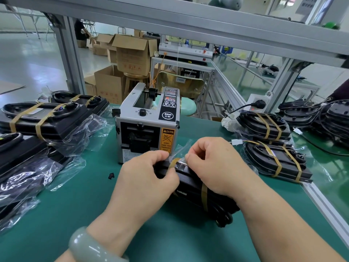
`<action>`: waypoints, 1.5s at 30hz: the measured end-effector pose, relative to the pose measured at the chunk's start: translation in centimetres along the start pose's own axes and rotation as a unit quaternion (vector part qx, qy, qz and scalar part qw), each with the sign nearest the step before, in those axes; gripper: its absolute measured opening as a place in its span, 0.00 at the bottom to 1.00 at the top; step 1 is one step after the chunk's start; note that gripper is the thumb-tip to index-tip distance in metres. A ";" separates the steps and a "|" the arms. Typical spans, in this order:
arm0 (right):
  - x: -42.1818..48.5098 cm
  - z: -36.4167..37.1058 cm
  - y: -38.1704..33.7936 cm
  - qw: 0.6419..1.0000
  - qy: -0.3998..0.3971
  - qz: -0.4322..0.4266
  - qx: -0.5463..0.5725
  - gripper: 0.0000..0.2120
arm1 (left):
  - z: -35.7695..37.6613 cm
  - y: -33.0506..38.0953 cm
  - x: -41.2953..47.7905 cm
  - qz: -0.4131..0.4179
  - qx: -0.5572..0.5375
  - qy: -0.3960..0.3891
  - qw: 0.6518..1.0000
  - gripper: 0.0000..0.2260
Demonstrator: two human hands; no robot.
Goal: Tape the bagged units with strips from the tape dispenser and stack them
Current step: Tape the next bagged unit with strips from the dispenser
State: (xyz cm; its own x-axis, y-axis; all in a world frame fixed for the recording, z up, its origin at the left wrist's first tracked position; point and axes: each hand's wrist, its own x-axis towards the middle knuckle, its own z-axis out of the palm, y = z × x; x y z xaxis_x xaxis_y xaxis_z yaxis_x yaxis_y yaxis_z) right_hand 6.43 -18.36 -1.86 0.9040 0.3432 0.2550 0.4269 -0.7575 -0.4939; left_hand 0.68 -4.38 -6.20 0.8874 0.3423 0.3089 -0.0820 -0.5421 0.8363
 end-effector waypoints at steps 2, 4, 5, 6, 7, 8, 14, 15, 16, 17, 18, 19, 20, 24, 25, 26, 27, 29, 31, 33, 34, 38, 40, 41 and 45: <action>0.0 0.0 0.0 1.000 0.001 -0.004 -0.003 0.08 | -0.3 0.4 0.3 0.036 0.062 -0.008 0.997 0.10; 0.0 0.0 0.1 1.000 0.001 -0.006 -0.005 0.08 | -0.4 0.7 0.5 0.082 0.121 -0.003 0.989 0.07; 0.1 -0.1 0.1 1.000 0.000 -0.005 -0.002 0.08 | -0.5 0.8 0.6 0.094 0.139 -0.002 0.986 0.07; 0.1 -0.1 0.1 1.000 0.000 -0.002 0.008 0.09 | -0.5 0.8 0.7 0.099 0.146 -0.005 0.984 0.07; 0.1 -0.2 0.1 1.000 -0.003 0.000 0.022 0.11 | -0.5 0.8 0.8 0.100 0.147 -0.009 0.984 0.08; 0.1 -0.2 0.0 0.999 -0.006 0.000 0.034 0.13 | -0.6 0.8 0.8 0.100 0.147 -0.010 0.984 0.09; 1.3 0.2 -1.1 0.999 -0.031 -0.012 -0.026 0.21 | -0.7 0.5 1.2 0.064 0.110 0.011 0.992 0.12; 1.4 0.3 -1.2 0.999 -0.027 -0.010 -0.035 0.21 | -0.6 0.4 1.1 0.060 0.105 0.015 0.993 0.12; 1.4 0.3 -1.2 0.999 -0.021 -0.007 -0.043 0.21 | -0.6 0.4 1.0 0.058 0.101 0.020 0.993 0.11; 1.3 0.4 -1.2 0.999 -0.014 -0.005 -0.049 0.21 | -0.5 0.4 0.9 0.055 0.097 0.024 0.993 0.11; 1.3 0.4 -1.2 0.998 -0.008 -0.004 -0.055 0.21 | -0.4 0.4 0.7 0.050 0.090 0.026 0.994 0.11; 1.3 0.4 -1.1 0.998 -0.004 -0.004 -0.061 0.20 | -0.3 0.3 0.6 0.045 0.080 0.026 0.995 0.11; 1.3 0.4 -1.1 0.998 -0.001 -0.004 -0.065 0.20 | -0.2 0.2 0.4 0.043 0.071 0.023 0.996 0.10; 1.0 0.5 -0.8 0.999 0.019 0.001 -0.041 0.20 | 0.1 -0.1 0.2 0.023 0.034 0.003 0.999 0.07; 0.9 0.5 -0.7 0.999 0.023 0.004 -0.036 0.20 | 0.3 0.0 0.3 0.005 0.013 -0.005 1.000 0.07; 0.8 0.5 -0.5 0.999 0.025 0.007 -0.032 0.20 | 0.6 0.0 0.4 -0.019 -0.010 -0.015 1.000 0.09; 0.7 0.5 -0.4 0.999 0.024 0.008 -0.029 0.19 | 0.9 0.0 0.5 -0.048 -0.036 -0.024 0.998 0.12; 0.5 0.4 -0.4 0.999 0.020 0.005 -0.025 0.19 | 1.5 0.1 0.8 -0.115 -0.102 -0.041 0.987 0.14; 0.4 0.5 -0.5 1.000 0.012 -0.001 -0.010 0.20 | 1.6 0.3 1.1 -0.161 -0.183 -0.057 0.968 0.08; 0.3 0.5 -0.6 1.000 0.001 -0.004 -0.002 0.19 | 1.7 0.5 1.1 -0.192 -0.250 -0.067 0.947 0.06; 0.3 0.6 -0.6 1.000 -0.003 -0.003 0.001 0.19 | 1.8 0.5 1.1 -0.195 -0.256 -0.066 0.944 0.06; 0.4 0.4 -0.6 1.000 -0.019 0.003 0.016 0.20 | 2.0 0.3 0.6 -0.139 -0.171 -0.046 0.974 0.07; 0.4 0.2 -0.5 0.998 -0.002 0.013 0.060 0.17 | 1.8 0.0 0.8 -0.119 -0.155 -0.047 0.980 0.07; 0.3 0.0 -0.4 0.995 0.026 0.014 0.094 0.14 | 1.6 -0.1 1.0 -0.110 -0.145 -0.051 0.982 0.06; -2.8 -2.1 0.2 0.922 0.285 -0.142 0.220 0.04 | 1.2 -0.8 1.6 -0.105 -0.131 -0.080 0.983 0.04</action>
State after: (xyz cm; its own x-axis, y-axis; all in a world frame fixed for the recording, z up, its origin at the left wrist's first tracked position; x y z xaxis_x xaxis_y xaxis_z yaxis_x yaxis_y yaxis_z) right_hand 3.98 -20.63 -0.93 0.6484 0.0516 0.7596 0.7264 -0.3403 -0.5970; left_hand 2.74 -4.33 -6.91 0.9554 0.2895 0.0590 0.0155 -0.2487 0.9684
